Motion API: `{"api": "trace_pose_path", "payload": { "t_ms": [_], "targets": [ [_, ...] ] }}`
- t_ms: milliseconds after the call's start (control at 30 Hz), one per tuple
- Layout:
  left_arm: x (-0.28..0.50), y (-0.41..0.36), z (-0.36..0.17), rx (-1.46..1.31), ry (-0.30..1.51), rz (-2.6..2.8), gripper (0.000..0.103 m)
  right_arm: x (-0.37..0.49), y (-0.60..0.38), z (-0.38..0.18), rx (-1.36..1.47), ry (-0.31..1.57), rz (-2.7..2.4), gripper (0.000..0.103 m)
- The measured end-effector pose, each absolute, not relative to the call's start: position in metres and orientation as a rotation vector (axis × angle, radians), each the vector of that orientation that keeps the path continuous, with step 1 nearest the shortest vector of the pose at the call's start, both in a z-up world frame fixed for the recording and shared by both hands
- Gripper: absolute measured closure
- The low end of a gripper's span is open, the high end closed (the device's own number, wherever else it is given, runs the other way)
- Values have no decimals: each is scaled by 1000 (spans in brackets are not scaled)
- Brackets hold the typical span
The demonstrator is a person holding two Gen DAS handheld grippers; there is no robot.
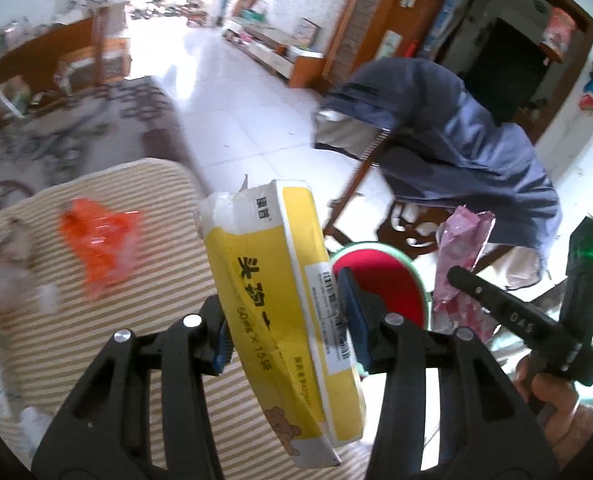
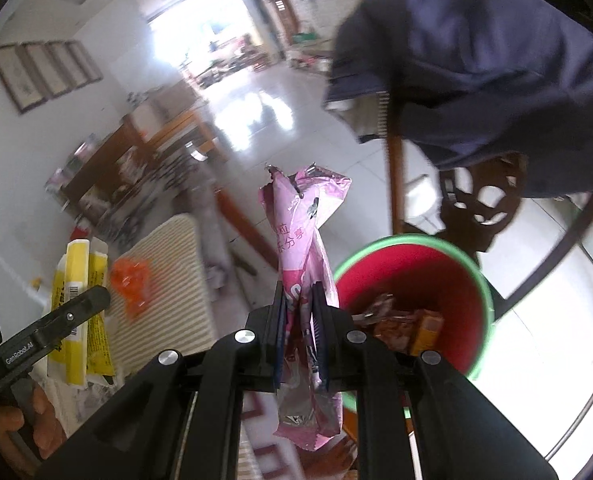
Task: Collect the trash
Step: 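Carry the tissue pack and pink wrapper to the red bucket and open both tools, then return both tools to the table and grasp the white milk carton with the left tool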
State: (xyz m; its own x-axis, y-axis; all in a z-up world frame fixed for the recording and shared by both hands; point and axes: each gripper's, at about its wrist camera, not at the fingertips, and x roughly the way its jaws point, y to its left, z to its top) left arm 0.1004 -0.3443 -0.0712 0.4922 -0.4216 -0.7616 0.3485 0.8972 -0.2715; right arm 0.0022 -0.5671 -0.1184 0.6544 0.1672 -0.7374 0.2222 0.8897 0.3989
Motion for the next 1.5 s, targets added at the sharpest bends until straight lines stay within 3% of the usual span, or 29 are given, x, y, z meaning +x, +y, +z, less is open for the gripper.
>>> {"api": "trace_pose_path", "payload": {
  "t_ms": [267, 367, 400, 433, 467, 867, 1500],
  "targets": [
    [112, -419, -87, -16, 987, -629, 59, -3, -619, -131, 569, 861, -103, 87],
    [114, -436, -91, -17, 995, -673, 55, -3, -626, -131, 579, 854, -115, 75],
    [115, -441, -92, -19, 996, -689, 50, -4, -628, -131, 580, 852, -120, 64],
    [115, -444, -91, -21, 998, -704, 39, -4, -630, -131, 581, 846, -125, 52],
    [116, -446, -91, -21, 995, -711, 34, -3, -632, -130, 580, 842, -131, 47],
    [112, -399, -82, -46, 975, -613, 31, 6, -613, -128, 564, 853, -117, 44],
    [81, -150, -92, -162, 951, -127, 31, 35, -445, -115, 420, 929, 89, 44]
  ]
}}
